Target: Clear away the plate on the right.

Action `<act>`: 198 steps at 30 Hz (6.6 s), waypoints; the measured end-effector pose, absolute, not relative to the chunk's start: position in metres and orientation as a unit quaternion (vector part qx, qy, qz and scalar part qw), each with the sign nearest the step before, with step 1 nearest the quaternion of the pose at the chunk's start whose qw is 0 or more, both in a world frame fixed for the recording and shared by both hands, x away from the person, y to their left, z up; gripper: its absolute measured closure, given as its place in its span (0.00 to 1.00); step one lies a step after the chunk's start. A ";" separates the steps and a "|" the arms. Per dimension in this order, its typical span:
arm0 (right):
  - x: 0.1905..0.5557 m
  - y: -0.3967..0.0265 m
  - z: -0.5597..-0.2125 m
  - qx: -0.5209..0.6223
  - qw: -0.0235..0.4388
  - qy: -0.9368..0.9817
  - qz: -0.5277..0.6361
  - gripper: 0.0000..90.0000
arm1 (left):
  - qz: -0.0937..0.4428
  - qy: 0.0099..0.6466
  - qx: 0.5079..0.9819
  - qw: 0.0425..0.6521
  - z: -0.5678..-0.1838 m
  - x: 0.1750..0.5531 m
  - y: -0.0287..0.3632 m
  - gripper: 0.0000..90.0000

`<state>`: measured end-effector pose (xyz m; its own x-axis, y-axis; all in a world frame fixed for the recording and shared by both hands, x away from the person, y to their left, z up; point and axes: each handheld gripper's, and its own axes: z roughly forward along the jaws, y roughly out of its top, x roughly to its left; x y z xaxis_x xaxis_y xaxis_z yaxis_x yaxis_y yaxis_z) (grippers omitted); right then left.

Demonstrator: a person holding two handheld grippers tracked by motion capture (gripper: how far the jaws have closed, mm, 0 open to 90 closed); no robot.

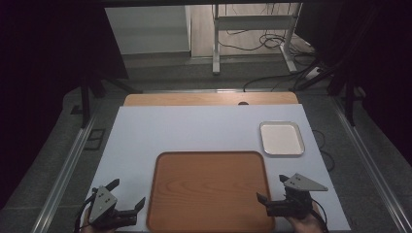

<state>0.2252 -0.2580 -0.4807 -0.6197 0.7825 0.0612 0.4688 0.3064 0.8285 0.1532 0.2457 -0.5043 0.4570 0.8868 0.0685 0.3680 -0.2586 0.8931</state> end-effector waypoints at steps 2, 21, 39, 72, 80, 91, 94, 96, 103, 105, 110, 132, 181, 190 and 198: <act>0.226 -0.259 -0.481 0.403 0.177 0.787 0.433 0.00 | 0.299 0.427 0.735 0.433 -0.504 0.153 0.245 0.00; 0.225 -0.256 -0.483 0.396 0.173 0.792 0.430 0.00 | 0.271 0.439 0.730 0.448 -0.502 0.152 0.246 0.01; 0.243 -0.265 -0.480 0.423 0.183 0.782 0.420 0.00 | 0.269 0.430 0.729 0.459 -0.500 0.151 0.246 0.00; 0.310 -0.296 -0.478 0.463 0.220 0.761 0.398 0.01 | 0.290 0.407 0.740 0.450 -0.502 0.154 0.241 0.00; 0.325 -0.306 -0.480 0.482 0.214 0.753 0.393 0.01 | 0.291 0.406 0.741 0.449 -0.502 0.154 0.241 0.00; 0.348 -0.323 -0.479 0.509 0.237 0.734 0.382 0.01 | 0.289 0.401 0.740 0.455 -0.502 0.154 0.240 0.00; 0.353 -0.327 -0.480 0.518 0.236 0.730 0.379 0.02 | 0.289 0.401 0.740 0.456 -0.501 0.153 0.241 0.00; 0.358 -0.330 -0.480 0.521 0.237 0.730 0.373 0.02 | 0.290 0.401 0.740 0.456 -0.501 0.153 0.241 0.00; 0.372 -0.339 -0.484 0.545 0.226 0.727 0.353 0.00 | 0.295 0.396 0.740 0.457 -0.501 0.152 0.240 0.00; 0.375 -0.341 -0.484 0.550 0.224 0.723 0.353 0.00 | 0.295 0.395 0.740 0.457 -0.501 0.152 0.240 0.00; 0.386 -0.349 -0.483 0.561 0.237 0.716 0.341 0.10 | 0.295 0.393 0.741 0.457 -0.501 0.152 0.239 0.00; 0.431 -0.371 -0.498 0.622 0.188 0.700 0.297 0.81 | 0.299 0.384 0.751 0.446 -0.502 0.153 0.235 0.00; 0.400 -0.368 -0.479 0.631 0.086 0.663 0.393 0.99 | 0.298 0.391 0.742 0.456 -0.500 0.151 0.238 0.00; 0.391 -0.343 -0.476 0.613 0.074 0.680 0.395 0.99 | 0.299 0.391 0.741 0.457 -0.500 0.151 0.238 0.00; 0.379 -0.319 -0.476 0.597 0.058 0.696 0.394 0.99 | 0.299 0.390 0.742 0.456 -0.500 0.151 0.238 0.00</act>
<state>0.3792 -0.3193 -0.4764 -0.2804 0.8769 0.3903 0.7857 -0.0239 0.6182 0.1511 0.2378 -0.4999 0.5169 0.8516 0.0874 0.3056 -0.2789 0.9104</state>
